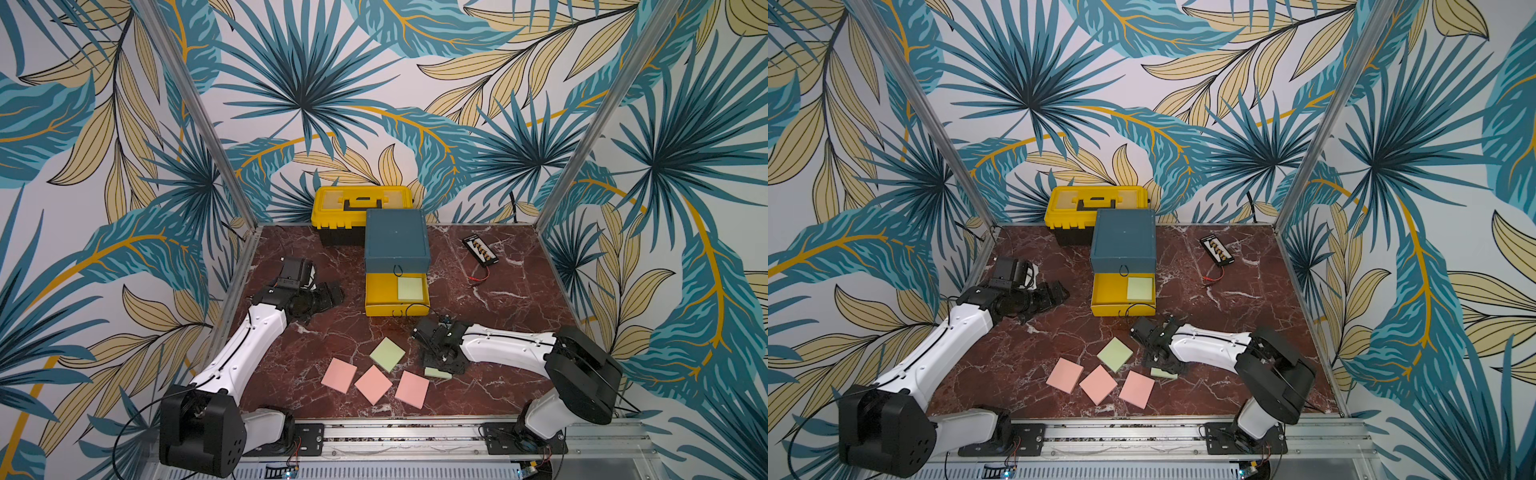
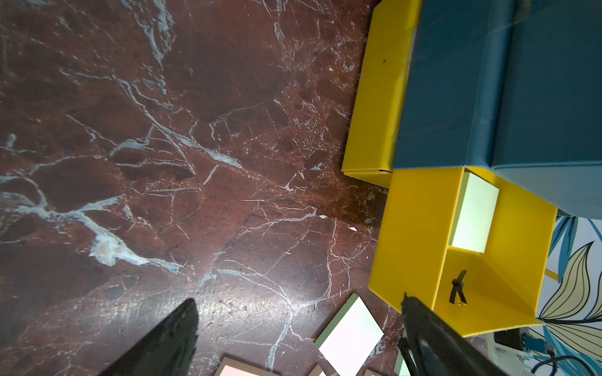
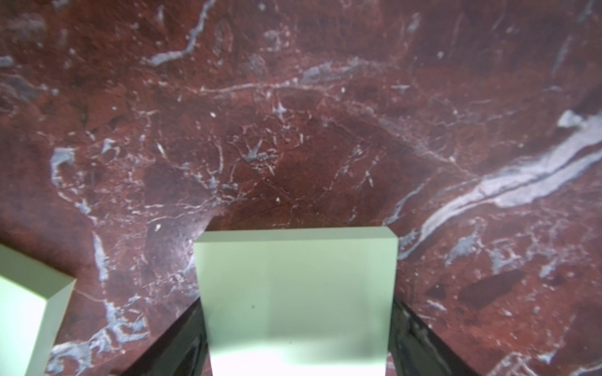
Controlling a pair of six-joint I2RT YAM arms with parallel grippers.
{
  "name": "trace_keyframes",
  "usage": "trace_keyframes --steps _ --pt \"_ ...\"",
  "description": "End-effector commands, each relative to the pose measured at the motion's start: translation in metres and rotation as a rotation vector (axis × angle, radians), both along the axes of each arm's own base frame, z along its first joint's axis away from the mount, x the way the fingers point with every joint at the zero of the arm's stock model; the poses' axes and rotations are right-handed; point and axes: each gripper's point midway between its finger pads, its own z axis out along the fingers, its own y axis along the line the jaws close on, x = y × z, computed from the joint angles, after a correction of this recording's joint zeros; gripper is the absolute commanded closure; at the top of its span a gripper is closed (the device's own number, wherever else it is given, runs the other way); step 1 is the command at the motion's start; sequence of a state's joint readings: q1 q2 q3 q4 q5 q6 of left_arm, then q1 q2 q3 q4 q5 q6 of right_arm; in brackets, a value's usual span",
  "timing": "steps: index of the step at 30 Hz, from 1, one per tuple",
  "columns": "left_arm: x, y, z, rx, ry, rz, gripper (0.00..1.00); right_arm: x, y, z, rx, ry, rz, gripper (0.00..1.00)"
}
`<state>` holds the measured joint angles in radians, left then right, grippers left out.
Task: Please put the sticky notes in the drawer by color
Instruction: Pick up the sticky notes from the center of the board.
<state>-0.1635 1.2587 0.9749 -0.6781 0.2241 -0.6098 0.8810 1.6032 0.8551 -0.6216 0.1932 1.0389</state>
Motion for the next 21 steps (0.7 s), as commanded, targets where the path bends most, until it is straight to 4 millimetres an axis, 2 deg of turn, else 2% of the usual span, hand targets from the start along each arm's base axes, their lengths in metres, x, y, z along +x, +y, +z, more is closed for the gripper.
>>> trace_keyframes --steps 1,8,12,14,19,21 --pt "-0.003 0.005 -0.001 0.011 0.002 0.010 0.01 -0.016 -0.003 -0.027 0.002 0.085 0.001 0.21" --pt "-0.004 0.005 -0.001 0.013 0.000 0.009 0.01 -0.015 -0.002 -0.023 0.009 0.079 0.006 0.25" --pt "-0.004 0.006 -0.001 0.015 -0.001 0.012 0.01 -0.011 -0.005 -0.004 0.002 0.041 0.012 0.25" --pt "-0.004 0.006 -0.002 0.015 0.001 0.011 0.01 -0.006 -0.009 0.016 -0.023 0.009 0.030 0.25" --pt "-0.003 0.004 -0.003 0.009 0.002 0.011 0.01 0.014 -0.021 0.096 -0.070 -0.141 0.078 0.25" --pt "-0.002 0.004 -0.003 0.003 0.003 0.013 0.01 0.019 -0.021 0.117 -0.061 -0.185 0.089 0.25"
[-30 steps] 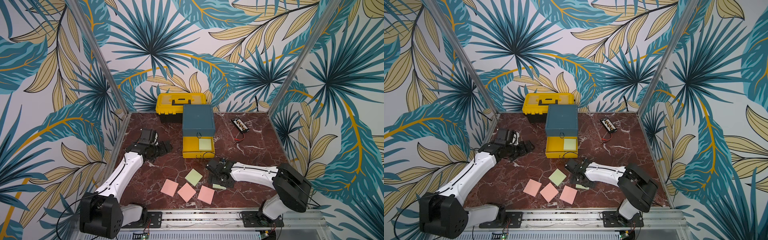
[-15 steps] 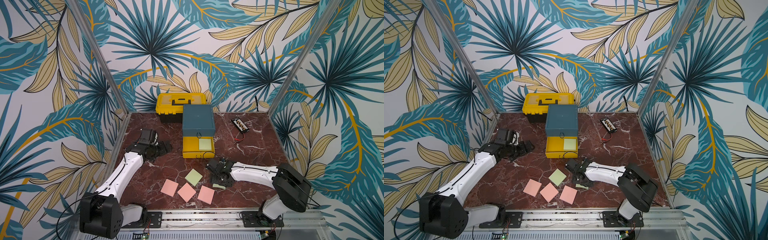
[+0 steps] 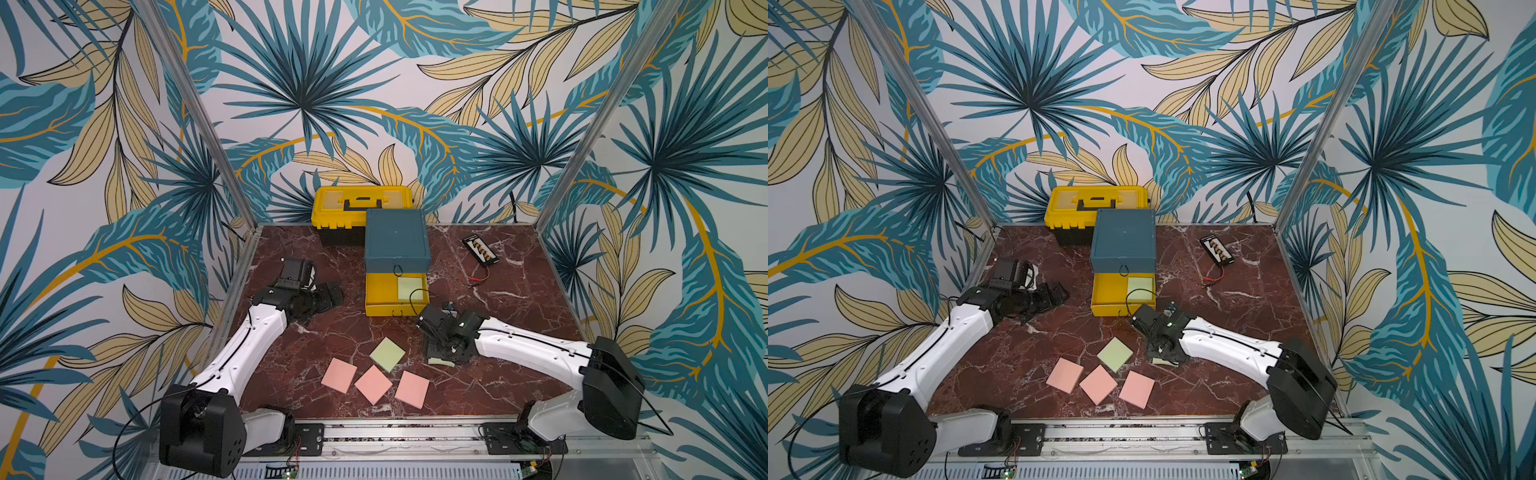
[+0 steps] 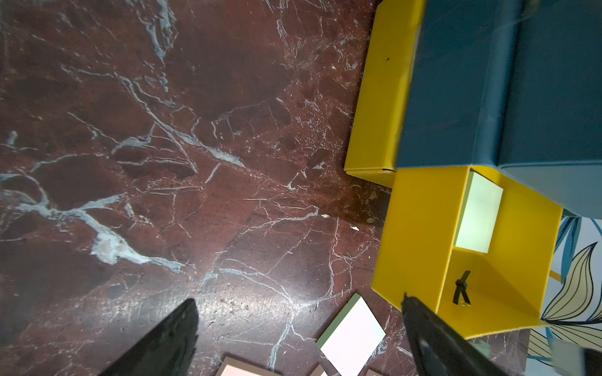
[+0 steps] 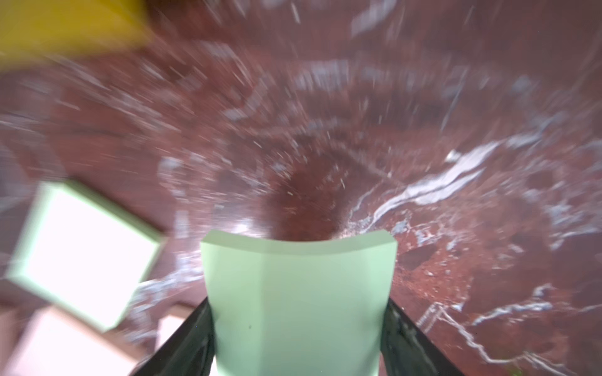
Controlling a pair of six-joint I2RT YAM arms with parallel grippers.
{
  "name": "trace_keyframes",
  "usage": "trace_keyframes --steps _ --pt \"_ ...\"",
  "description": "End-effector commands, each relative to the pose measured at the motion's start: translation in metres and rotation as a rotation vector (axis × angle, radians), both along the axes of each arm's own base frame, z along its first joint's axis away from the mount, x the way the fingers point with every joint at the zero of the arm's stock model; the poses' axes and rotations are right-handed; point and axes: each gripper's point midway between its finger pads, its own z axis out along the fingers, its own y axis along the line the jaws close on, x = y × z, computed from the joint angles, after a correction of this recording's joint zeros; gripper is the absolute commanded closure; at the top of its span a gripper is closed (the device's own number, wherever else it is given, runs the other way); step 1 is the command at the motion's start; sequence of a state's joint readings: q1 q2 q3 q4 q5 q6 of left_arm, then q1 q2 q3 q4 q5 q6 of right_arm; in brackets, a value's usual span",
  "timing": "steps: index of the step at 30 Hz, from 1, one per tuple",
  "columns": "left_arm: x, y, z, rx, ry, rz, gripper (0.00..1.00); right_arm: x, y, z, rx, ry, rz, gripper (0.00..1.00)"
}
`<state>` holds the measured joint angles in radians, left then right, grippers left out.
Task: Please put the sticky notes in the drawer by color
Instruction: Pick up the sticky notes from the center of the board, then place the sticky notes in the drawer.
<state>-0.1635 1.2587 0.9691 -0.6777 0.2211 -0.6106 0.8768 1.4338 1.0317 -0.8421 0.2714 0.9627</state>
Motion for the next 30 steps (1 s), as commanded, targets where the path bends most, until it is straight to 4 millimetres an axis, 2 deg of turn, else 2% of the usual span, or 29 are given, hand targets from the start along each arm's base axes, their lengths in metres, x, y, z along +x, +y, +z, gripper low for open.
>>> trace_keyframes --steps 1,8,16,23,30 --pt "-0.001 0.002 -0.001 -0.004 -0.002 0.011 0.01 0.002 -0.021 0.039 -0.084 -0.068 0.035 0.25" --pt "-0.002 0.002 0.001 -0.007 -0.002 0.013 0.01 0.022 0.000 0.080 -0.032 -0.158 0.093 0.24" --pt "-0.001 0.004 0.007 -0.001 -0.009 0.018 0.01 0.059 0.043 0.121 0.036 -0.295 0.198 0.24" --pt "-0.001 0.004 0.011 0.001 -0.016 0.013 0.01 0.087 0.082 0.129 0.072 -0.354 0.263 0.24" --pt "-0.001 0.005 0.009 0.011 -0.013 0.014 0.01 0.105 0.106 0.119 0.089 -0.365 0.273 0.23"
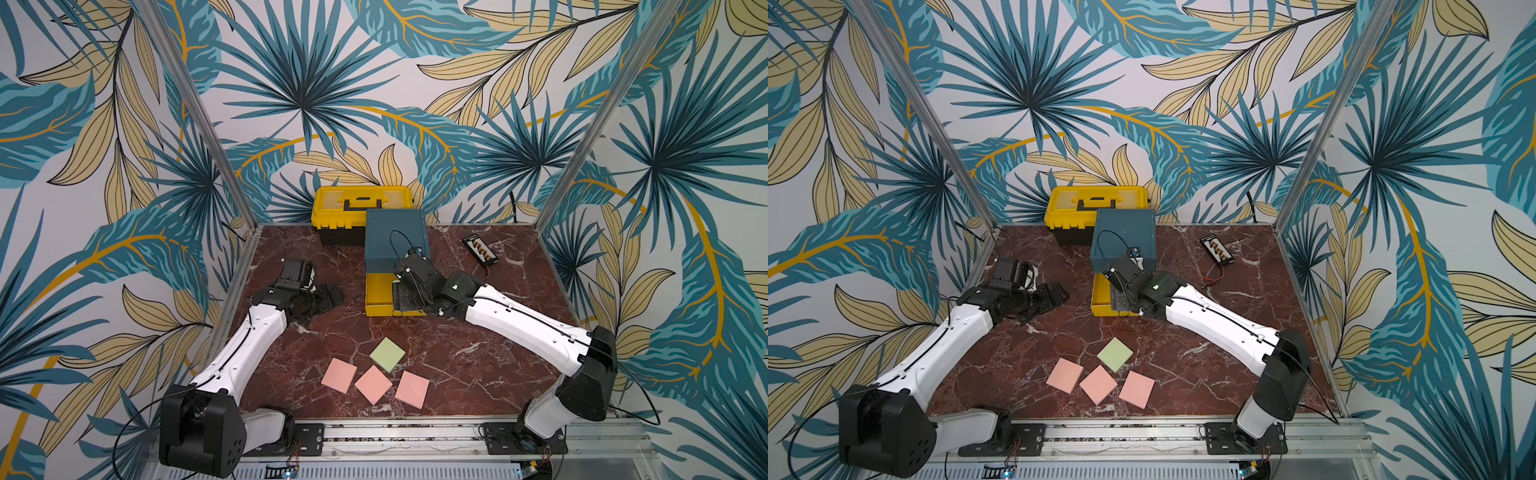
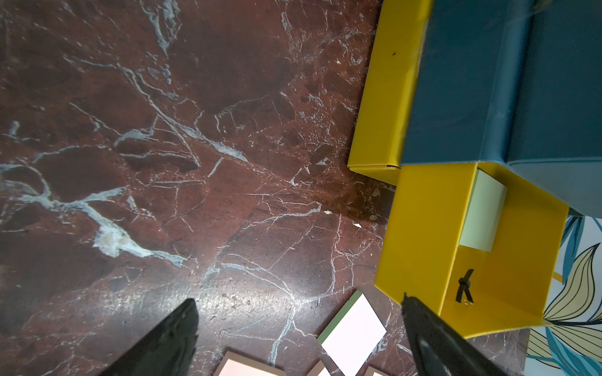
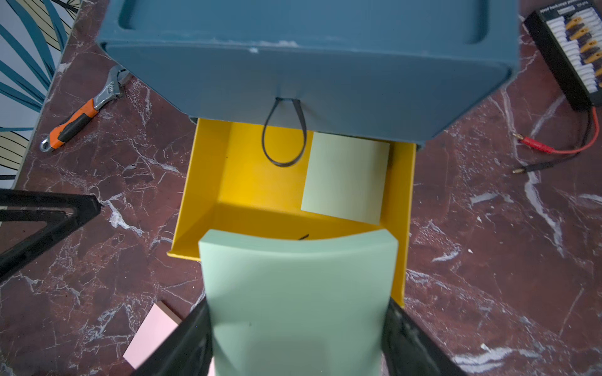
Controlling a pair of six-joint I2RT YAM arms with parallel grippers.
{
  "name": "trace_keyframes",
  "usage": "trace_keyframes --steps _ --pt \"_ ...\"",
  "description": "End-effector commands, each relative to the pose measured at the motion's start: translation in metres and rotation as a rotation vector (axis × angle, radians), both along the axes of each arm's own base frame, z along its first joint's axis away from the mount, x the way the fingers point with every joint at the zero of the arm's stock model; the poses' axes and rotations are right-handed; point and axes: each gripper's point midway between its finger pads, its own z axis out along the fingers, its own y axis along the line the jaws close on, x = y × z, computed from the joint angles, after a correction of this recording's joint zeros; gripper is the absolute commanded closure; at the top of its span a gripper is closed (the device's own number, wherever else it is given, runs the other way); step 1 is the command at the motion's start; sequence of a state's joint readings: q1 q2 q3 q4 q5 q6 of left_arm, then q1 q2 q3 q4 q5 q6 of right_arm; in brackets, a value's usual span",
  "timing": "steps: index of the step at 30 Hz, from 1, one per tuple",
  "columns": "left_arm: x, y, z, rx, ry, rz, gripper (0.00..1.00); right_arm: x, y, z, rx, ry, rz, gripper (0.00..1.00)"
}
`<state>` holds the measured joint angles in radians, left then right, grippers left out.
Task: Please put the sticky notes in the drawer by color
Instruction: Place the sticky notes in the drawer.
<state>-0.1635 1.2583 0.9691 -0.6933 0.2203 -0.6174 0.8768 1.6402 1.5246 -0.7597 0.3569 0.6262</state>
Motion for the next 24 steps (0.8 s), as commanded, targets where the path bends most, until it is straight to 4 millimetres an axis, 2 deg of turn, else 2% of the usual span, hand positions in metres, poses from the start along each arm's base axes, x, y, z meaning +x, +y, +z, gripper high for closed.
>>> trace_keyframes --steps 1,8,17,24 --pt "0.003 0.004 0.011 0.007 -0.031 0.007 0.01 0.011 0.016 0.002 0.031 -0.034 0.024 0.23" --pt "0.006 0.002 0.011 -0.004 -0.034 0.010 0.01 0.025 0.038 -0.013 0.068 -0.040 0.029 0.23" --pt "0.001 0.007 0.010 0.017 -0.029 0.016 0.01 0.039 0.044 -0.023 0.032 -0.073 0.024 0.23" --pt "0.001 0.007 0.009 0.013 -0.030 0.020 0.01 0.044 0.044 -0.020 0.035 -0.099 0.006 0.23"
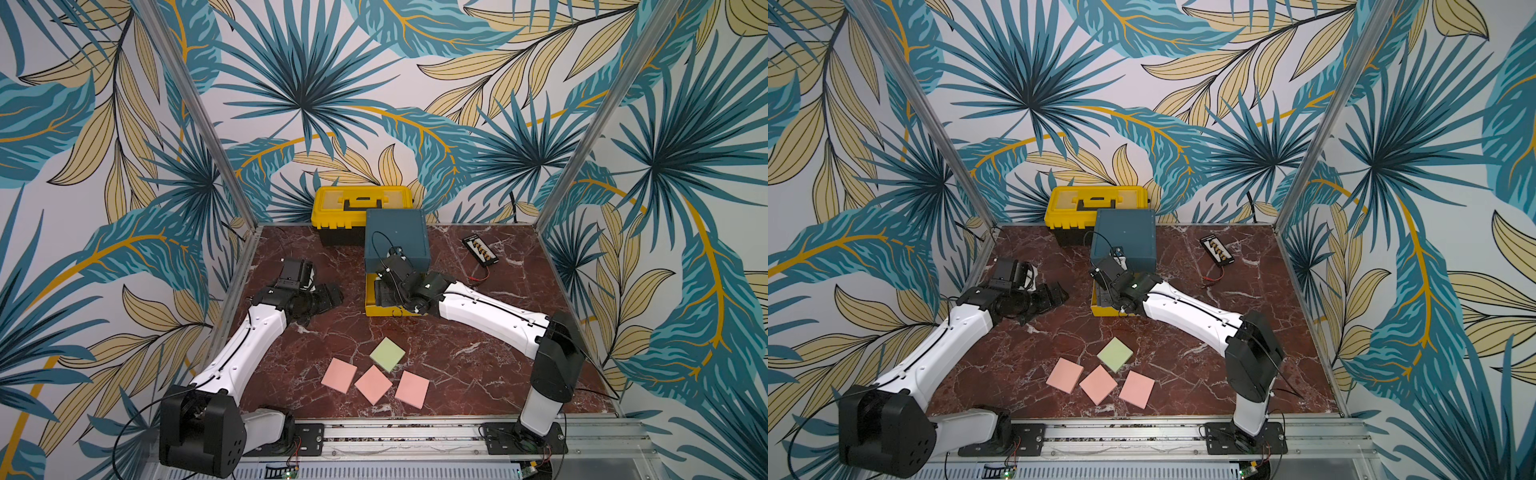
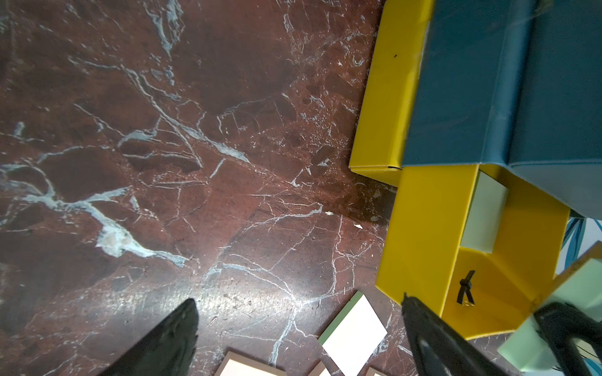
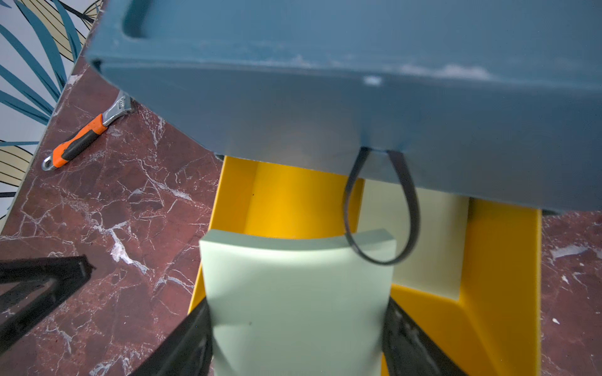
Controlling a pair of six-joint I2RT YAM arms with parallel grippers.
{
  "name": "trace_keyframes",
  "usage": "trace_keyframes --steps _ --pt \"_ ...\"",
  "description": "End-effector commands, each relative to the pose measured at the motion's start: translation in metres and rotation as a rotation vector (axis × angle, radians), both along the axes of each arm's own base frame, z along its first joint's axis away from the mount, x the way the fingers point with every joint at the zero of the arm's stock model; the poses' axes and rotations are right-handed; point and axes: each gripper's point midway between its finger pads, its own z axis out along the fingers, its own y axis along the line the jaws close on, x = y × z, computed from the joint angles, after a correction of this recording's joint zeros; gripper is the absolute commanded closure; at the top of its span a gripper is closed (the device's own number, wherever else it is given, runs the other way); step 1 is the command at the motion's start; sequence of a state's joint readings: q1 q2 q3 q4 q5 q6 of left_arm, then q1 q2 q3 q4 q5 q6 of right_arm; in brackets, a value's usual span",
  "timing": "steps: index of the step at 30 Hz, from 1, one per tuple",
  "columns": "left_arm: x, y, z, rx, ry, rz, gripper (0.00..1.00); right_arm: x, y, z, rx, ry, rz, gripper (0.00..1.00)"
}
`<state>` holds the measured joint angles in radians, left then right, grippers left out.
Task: Please put the sticky notes in the drawer by color
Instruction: Place the sticky notes in the drawer.
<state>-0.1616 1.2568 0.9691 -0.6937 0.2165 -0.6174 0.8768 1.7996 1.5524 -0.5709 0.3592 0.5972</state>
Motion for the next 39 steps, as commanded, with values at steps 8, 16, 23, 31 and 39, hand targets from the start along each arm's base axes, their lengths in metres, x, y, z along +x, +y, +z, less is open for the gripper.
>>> trace_keyframes --steps 8,16,23,31,39 --pt "0.000 0.006 0.008 0.009 -0.026 0.015 0.01 0.011 0.008 -0.004 -0.014 -0.019 -0.002 0.20" --pt "0.000 0.005 0.005 0.001 -0.023 0.018 0.01 0.008 0.010 -0.009 -0.028 0.014 0.011 0.15" --pt "0.000 0.005 0.004 0.000 -0.026 0.016 0.01 0.008 0.002 0.012 -0.037 -0.020 0.000 0.08" --pt "0.002 0.004 0.001 -0.007 -0.031 0.019 0.01 -0.002 -0.013 0.050 -0.031 -0.071 0.017 0.08" --pt "0.004 0.004 0.003 -0.001 -0.030 0.013 0.01 -0.028 -0.030 0.043 -0.046 -0.017 0.062 0.09"
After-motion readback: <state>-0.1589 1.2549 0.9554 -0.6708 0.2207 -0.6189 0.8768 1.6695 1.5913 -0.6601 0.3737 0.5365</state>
